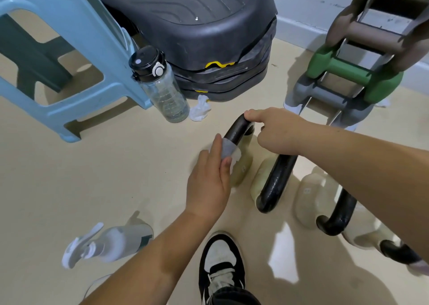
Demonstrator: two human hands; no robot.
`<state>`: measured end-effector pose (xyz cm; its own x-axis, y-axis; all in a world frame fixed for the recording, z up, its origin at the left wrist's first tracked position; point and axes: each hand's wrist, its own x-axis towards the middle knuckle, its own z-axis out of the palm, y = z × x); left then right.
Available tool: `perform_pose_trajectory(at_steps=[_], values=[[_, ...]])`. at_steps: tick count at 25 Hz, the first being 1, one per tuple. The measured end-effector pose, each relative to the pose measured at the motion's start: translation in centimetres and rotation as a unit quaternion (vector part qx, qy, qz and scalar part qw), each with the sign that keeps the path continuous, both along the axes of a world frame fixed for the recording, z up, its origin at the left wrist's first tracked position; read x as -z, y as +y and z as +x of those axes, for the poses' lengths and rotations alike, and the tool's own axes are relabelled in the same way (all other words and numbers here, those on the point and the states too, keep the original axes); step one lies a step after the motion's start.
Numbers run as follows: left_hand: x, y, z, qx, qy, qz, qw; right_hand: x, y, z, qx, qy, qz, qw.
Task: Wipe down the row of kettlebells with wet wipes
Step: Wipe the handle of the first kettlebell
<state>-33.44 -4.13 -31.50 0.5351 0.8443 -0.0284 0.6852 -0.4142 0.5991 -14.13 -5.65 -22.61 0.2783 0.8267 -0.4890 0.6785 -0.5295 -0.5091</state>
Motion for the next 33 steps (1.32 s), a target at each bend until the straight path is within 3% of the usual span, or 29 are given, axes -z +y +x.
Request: perform_pose_trajectory(at_steps=[4, 7, 10, 15, 19, 21, 24, 26, 30, 33], values=[[-0.7, 4.6, 4.5, 0.048, 0.153, 0.002, 0.987, 0.4, 0.0, 0.6, 0.037, 0.053, 0.031, 0.997], [-1.9, 7.7, 8.5, 0.091, 0.148, -0.119, 0.978, 0.2, 0.0, 0.9, 0.051, 0.097, 0.036, 0.993], [-3.3, 8.0, 9.8, 0.040, 0.089, -0.214, 0.972, -0.2, 0.0, 1.2, 0.067, 0.106, 0.015, 0.992], [-1.6, 2.6, 4.6, 0.041, 0.073, 0.006, 0.996, -1.0, -0.2, 0.6, 0.019, 0.031, -0.024, 0.999], [1.7, -0.5, -0.3, 0.006, -0.036, 0.023, 0.999, -0.5, -0.2, -0.4, 0.003, 0.034, -0.035, 0.999], [1.9, 0.0, -0.8, 0.024, -0.011, 0.028, 0.999, -0.5, -0.1, -0.8, -0.003, 0.019, -0.036, 0.999], [-0.4, 1.7, 1.4, 0.053, 0.110, 0.065, 0.990, -0.7, 0.0, -0.8, -0.003, 0.022, -0.040, 0.999], [-1.7, 3.8, 4.8, 0.059, 0.171, 0.042, 0.983, -0.5, 0.2, -0.5, 0.009, 0.044, -0.020, 0.999], [-2.5, 7.9, 11.2, 0.063, 0.206, -0.086, 0.973, -0.7, 0.3, -0.4, 0.030, 0.065, 0.012, 0.997], [-2.5, 8.4, 10.4, 0.062, 0.143, -0.140, 0.978, -1.5, 0.3, -0.1, 0.028, 0.064, 0.002, 0.998]])
